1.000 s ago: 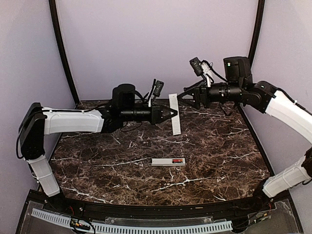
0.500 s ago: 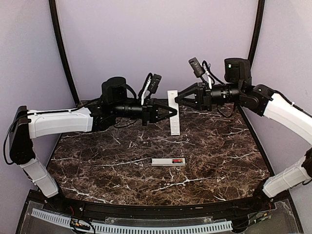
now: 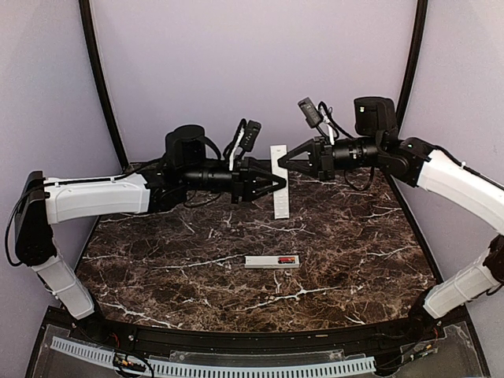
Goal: Load the batteries into the remote control
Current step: Pass from the left arm to the right, then pass from the right arm to the left, then pass from the left arm to the right
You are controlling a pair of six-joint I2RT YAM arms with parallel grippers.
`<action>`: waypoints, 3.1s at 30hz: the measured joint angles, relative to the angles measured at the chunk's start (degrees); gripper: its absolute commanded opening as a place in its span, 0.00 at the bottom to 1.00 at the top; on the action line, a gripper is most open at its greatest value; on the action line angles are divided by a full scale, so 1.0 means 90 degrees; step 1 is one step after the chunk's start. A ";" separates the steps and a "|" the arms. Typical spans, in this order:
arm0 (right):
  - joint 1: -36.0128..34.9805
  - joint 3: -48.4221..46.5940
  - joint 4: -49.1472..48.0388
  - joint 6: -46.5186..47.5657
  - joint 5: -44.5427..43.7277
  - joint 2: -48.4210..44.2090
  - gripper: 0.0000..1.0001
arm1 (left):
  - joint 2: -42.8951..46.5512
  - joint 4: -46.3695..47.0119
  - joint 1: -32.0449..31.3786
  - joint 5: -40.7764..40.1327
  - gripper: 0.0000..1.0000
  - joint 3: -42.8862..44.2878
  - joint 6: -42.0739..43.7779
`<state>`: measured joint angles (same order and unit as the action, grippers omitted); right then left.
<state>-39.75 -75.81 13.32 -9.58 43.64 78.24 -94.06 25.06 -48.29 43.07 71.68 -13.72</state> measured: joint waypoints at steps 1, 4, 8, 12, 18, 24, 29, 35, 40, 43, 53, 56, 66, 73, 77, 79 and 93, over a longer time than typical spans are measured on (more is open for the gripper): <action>0.0000 0.0000 0.0000 -0.0073 -0.0087 0.0000 0.00 | 0.0002 -0.0036 0.0000 -0.0148 0.69 0.0000 0.0017; -0.0002 0.0000 0.0029 -0.0384 -0.0646 -0.0002 0.00 | 0.0002 -0.0238 -0.0017 -0.0828 0.78 -0.0007 0.0073; -0.0085 0.0000 0.0119 -0.0971 -0.1819 -0.0005 0.00 | 0.0002 -0.0576 -0.0039 -0.1715 0.81 0.0002 0.0267; -0.0313 -0.0012 0.0386 -0.1591 -0.3266 -0.0015 0.00 | -0.0051 -0.1076 -0.0129 -0.2565 0.87 0.0172 0.0563; -0.0770 -0.0066 0.0767 -0.2290 -0.4935 -0.0015 0.00 | -0.0236 -0.1469 -0.0391 -0.3254 0.90 0.0483 0.0811; -0.0974 -0.0257 0.0828 -0.2514 -0.5617 0.0007 0.00 | -0.0563 -0.1571 -0.0459 -0.3412 0.79 0.0721 0.0753; -0.1066 -0.0340 0.0821 -0.2523 -0.5843 0.0083 0.00 | -0.0777 -0.1615 -0.0457 -0.3429 0.68 0.0843 0.0605; -0.1069 -0.0340 0.0816 -0.2526 -0.5904 0.0109 0.00 | -0.0848 -0.1608 -0.0459 -0.3468 0.54 0.0911 0.0478; -0.1073 -0.0340 0.0809 -0.2523 -0.5957 0.0117 0.00 | -0.0991 -0.1581 -0.0464 -0.3514 0.44 0.1093 0.0347; -0.1073 -0.0340 0.0806 -0.2523 -0.5974 0.0126 0.00 | -0.1010 -0.1569 -0.0464 -0.3531 0.34 0.1105 0.0284; -0.1073 -0.0325 0.0724 -0.2416 -0.5952 0.0134 0.17 | -0.1013 -0.1506 -0.0505 -0.3351 0.23 0.1105 0.0214; -0.1081 -0.0274 0.0607 -0.2120 -0.5826 0.0090 0.36 | -0.1013 -0.1433 -0.0503 -0.3281 0.22 0.1105 0.0211; -0.0561 0.0491 0.0053 -0.0039 -0.4005 -0.1151 0.91 | -0.0639 -0.0954 -0.0498 -0.2521 0.21 0.0551 0.0593; -0.0199 0.0991 -0.0704 0.1073 -0.1513 -0.1928 0.98 | -0.0066 -0.0245 -0.0510 -0.1127 0.20 0.0148 0.0816; -0.0189 0.0991 -0.0826 0.1302 -0.0595 -0.1647 0.96 | 0.0005 0.0066 -0.0544 -0.0641 0.20 0.0102 0.0804; -0.0189 0.0991 -0.0865 0.1326 -0.0219 -0.1445 0.93 | 0.0012 0.0151 -0.0573 -0.0444 0.20 0.0092 0.0804; -0.0189 0.0923 -0.1632 0.0770 0.1052 -0.0726 0.41 | 0.0012 0.0406 -0.0665 0.0019 0.20 0.0061 0.0780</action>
<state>-41.45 -67.51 -1.37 -2.66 53.10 71.70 -93.95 28.71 -54.28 43.24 72.23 -6.70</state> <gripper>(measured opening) 0.495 0.275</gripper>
